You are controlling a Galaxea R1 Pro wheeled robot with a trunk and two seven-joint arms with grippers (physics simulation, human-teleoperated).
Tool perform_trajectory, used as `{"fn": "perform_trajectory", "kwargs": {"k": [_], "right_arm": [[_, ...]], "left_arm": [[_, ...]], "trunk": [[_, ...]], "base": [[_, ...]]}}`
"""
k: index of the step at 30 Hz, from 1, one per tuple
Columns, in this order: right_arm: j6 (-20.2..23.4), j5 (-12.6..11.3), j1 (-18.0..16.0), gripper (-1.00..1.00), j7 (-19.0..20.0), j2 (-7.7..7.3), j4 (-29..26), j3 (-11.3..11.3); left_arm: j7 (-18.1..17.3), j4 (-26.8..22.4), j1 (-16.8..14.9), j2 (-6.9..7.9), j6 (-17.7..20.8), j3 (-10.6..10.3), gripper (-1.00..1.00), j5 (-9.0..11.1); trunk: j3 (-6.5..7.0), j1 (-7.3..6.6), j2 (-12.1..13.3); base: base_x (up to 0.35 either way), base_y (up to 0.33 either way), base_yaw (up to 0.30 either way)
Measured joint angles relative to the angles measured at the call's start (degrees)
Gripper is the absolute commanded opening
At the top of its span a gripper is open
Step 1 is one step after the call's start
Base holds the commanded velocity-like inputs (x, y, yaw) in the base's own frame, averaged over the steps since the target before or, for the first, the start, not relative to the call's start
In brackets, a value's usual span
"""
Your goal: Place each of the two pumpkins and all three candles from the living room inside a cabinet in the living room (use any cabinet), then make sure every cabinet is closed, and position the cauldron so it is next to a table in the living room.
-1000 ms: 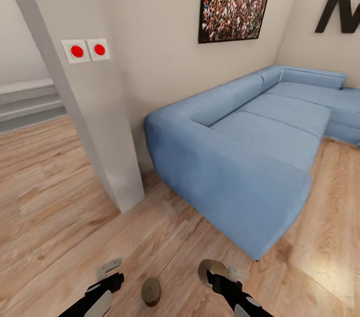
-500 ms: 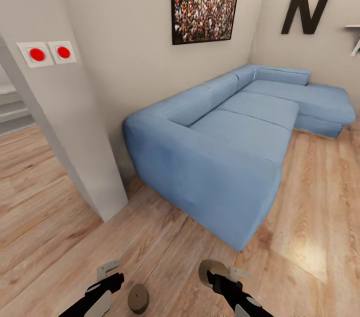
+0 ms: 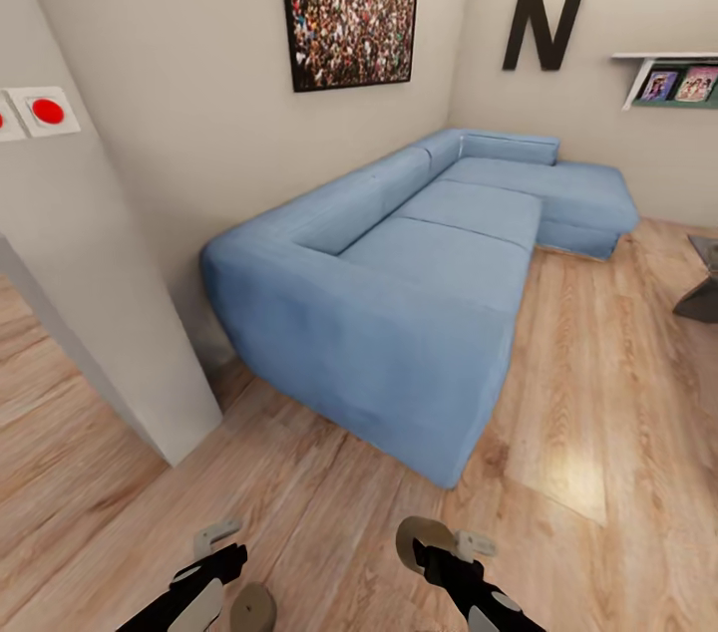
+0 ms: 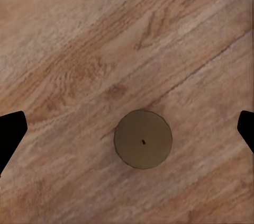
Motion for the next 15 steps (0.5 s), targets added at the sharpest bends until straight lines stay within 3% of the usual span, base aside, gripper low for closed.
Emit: {"fn": "perform_trajectory", "kwargs": {"k": [8,15], "right_arm": [[0.0,0.0,0.0,-1.0,0.0,0.02,0.0,0.0],[0.0,0.0,0.0,-1.0,0.0,0.01,0.0,0.0]], "left_arm": [[0.0,0.0,0.0,0.0,0.0,0.0,1.0,0.0],[0.0,0.0,0.0,0.01,0.0,0.0,1.0,0.0]], "trunk": [[0.17,0.0,0.0],[0.19,0.01,0.0]], "base": [[0.0,0.072,-0.253],[-0.02,0.119,-0.161]]}}
